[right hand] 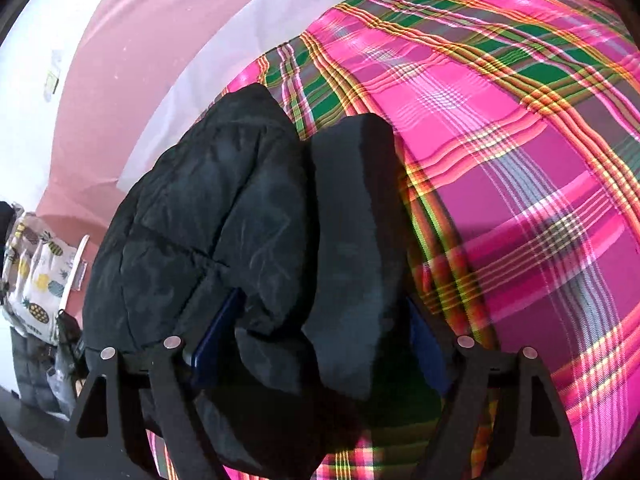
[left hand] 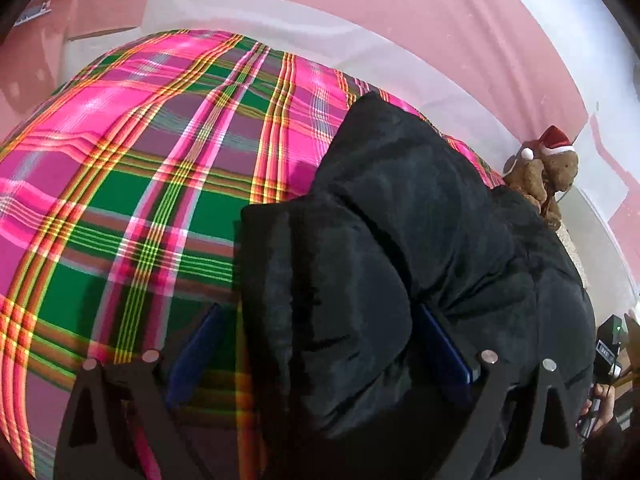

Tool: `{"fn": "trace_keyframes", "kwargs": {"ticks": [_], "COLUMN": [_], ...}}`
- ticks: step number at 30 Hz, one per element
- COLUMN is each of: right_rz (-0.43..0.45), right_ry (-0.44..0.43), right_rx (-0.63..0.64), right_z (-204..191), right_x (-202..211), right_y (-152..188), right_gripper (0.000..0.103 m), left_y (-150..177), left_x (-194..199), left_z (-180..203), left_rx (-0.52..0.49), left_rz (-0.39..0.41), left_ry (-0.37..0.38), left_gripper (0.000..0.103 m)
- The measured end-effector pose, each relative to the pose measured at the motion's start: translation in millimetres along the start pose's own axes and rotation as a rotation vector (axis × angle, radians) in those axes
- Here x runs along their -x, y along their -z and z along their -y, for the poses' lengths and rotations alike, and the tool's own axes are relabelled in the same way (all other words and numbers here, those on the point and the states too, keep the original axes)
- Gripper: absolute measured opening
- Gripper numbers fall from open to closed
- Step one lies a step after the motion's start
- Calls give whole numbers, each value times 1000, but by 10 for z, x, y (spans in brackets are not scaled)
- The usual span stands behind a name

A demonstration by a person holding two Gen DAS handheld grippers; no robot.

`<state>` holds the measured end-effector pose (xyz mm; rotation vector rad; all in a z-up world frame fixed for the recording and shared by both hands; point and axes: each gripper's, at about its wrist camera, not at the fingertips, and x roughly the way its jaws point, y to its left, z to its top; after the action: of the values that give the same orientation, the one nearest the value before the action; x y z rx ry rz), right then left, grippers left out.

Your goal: Fold large clothes

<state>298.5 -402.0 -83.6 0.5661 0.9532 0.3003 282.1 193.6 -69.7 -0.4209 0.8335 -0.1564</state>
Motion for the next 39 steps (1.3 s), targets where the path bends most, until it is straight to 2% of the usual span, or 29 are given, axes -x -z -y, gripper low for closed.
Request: {"fn": "trace_keyframes", "kwargs": {"ticks": [6,11,13,22,24,25,27,29,32,35,39], "right_rz": [-19,-44,-43,-49,-48,-46,-39,-29,-19,7,47], "right_ry": [-16,-55,-63,-50,-47,-48,-52,-46,-30,-43,-68], "right_rx": [6,27,26,43,47,45,48,56,74,94,130], "right_z": [-39,-22,-11,-109,-123,-122,-139,-212,-310,-408,-571], "right_x": [-137,-67,-72,-235,-247,-233,-223,-199,-111,54,337], "right_y": [-86,69,85,-45,-48,-32,-33,-36,-59,-110,-173], "right_gripper": [79,76,75,59,57,55,48,39,30,27,25], "left_y": [-30,140,116,-46,-31,-26,-9,-12,-66,-143,-264], "left_x": [-77,43,3,-189,-186,-189,-190,-147,-28,134,389], "left_z": [-57,-91,-103,-19,-15,-11,32,119,222,321,447], "left_rx": [28,40,41,25,27,34,37,13,-16,-55,-93], "left_rz": [-2,13,8,-9,-8,-7,-3,11,17,31,71], "left_ry": [14,36,41,36,59,90,112,100,70,39,29], "left_gripper": [103,102,102,102,93,81,67,47,30,25,23]}}
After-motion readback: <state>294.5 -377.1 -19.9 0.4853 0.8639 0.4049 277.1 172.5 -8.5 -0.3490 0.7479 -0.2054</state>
